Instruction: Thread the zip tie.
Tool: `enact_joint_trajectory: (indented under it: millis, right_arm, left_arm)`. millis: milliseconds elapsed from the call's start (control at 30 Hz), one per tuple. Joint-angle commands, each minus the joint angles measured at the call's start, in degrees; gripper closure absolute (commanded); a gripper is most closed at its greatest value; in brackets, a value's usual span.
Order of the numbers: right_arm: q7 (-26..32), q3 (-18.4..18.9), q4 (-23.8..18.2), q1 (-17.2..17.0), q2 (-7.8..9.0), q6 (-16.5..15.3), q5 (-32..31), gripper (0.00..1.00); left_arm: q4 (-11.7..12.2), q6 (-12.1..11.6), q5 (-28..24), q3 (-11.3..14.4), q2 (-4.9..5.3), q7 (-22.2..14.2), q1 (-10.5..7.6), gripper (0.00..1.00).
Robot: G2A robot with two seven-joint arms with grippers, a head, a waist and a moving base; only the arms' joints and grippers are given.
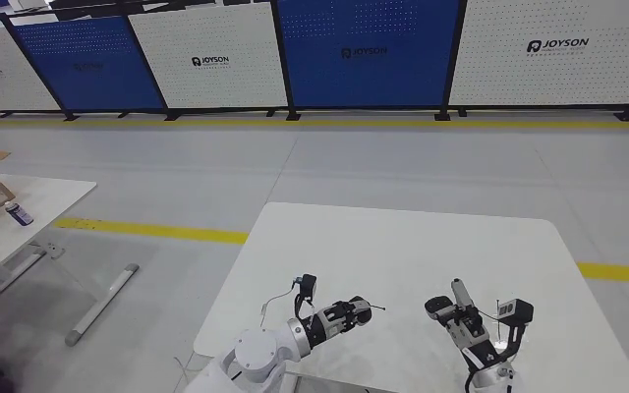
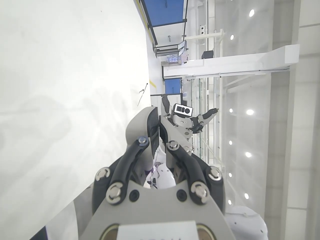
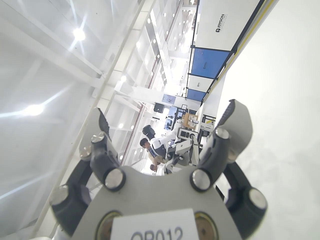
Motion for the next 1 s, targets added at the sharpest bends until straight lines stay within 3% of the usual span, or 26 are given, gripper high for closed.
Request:
enact_joint_trajectory:
  millis: [0,233,400,567,733,833,967]
  right_arm:
    - [0.0,0.0,0.0,0.0,0.00,0.0,0.0,0.00]
    - [0.0,0.0,0.0,0.0,0.00,0.0,0.0,0.00]
    - [0.0,0.0,0.0,0.0,0.00,0.0,0.0,0.00]
    - [0.0,0.0,0.0,0.0,0.00,0.0,0.0,0.00]
    - [0.0,0.0,0.0,0.0,0.00,0.0,0.0,0.00]
    - [0.0,0.0,0.0,0.0,0.00,0.0,0.0,0.00]
    - [0.0,0.0,0.0,0.0,0.00,0.0,0.0,0.00]
  left_arm:
    - [0.0,0.0,0.0,0.0,0.00,0.0,0.00,1.00]
    - [0.5,0.9,0.8,0.7,-0.10,1.5,-0.57,1.00]
    - [0.0,5.9,1.1,1.8,-0.06,-0.7,-2.86,1.00]
    - [-5.4,6.5,-0.1,1.3,0.18,-2.4,-2.93,1.00]
    - [-13.3,5.9,-1.2,-1.3,0.69,-2.7,-1.43,1.00]
    - [-16.4,5.3,-3.7,-2.8,0.96,-4.6,-0.54,1.00]
    - [-17.3,4.8,-6.3,-4.4,1.10,-4.6,0.13,1.00]
